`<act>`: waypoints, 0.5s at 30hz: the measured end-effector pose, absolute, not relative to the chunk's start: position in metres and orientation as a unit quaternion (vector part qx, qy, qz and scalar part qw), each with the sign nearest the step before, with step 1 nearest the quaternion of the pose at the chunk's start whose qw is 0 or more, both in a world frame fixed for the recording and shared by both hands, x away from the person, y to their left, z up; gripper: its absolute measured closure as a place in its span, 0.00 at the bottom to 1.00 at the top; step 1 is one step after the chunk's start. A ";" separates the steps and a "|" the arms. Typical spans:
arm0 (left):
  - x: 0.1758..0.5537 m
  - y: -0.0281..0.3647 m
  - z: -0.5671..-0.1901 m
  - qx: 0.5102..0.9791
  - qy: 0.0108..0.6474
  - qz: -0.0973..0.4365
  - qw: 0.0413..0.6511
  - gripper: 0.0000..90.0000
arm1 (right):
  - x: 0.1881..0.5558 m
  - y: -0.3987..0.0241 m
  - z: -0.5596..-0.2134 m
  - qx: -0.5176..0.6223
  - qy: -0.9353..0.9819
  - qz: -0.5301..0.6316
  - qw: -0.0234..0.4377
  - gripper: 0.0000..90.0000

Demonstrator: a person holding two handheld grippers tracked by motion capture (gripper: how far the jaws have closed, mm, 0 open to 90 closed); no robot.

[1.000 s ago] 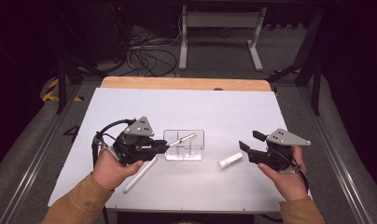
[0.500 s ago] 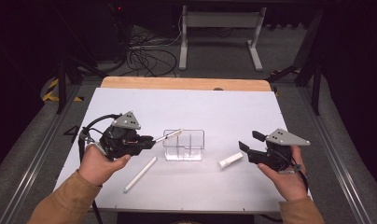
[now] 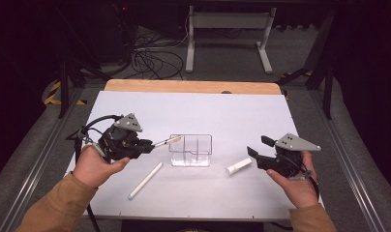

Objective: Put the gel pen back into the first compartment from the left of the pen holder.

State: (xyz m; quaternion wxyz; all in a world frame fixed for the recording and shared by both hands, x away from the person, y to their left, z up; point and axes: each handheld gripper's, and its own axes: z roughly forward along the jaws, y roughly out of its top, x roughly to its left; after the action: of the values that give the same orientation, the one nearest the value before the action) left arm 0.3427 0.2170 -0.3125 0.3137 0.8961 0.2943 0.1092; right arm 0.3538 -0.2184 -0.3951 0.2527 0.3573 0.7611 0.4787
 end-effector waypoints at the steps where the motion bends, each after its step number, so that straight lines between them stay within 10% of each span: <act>1: 0.344 0.217 -0.312 0.897 0.296 0.107 0.311 0.89 | 0.354 -0.218 -0.395 0.357 0.761 0.478 0.253 0.39; 15: 0.359 0.212 -0.307 0.906 0.312 0.090 0.271 0.89 | 0.354 -0.217 -0.396 0.355 0.764 0.476 0.251 0.38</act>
State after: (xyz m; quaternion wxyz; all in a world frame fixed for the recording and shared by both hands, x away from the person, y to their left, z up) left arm 0.3585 0.2117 -0.3074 0.2709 0.9061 0.3120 0.0905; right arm 0.3537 -0.2170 -0.3958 0.2513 0.3554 0.7640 0.4763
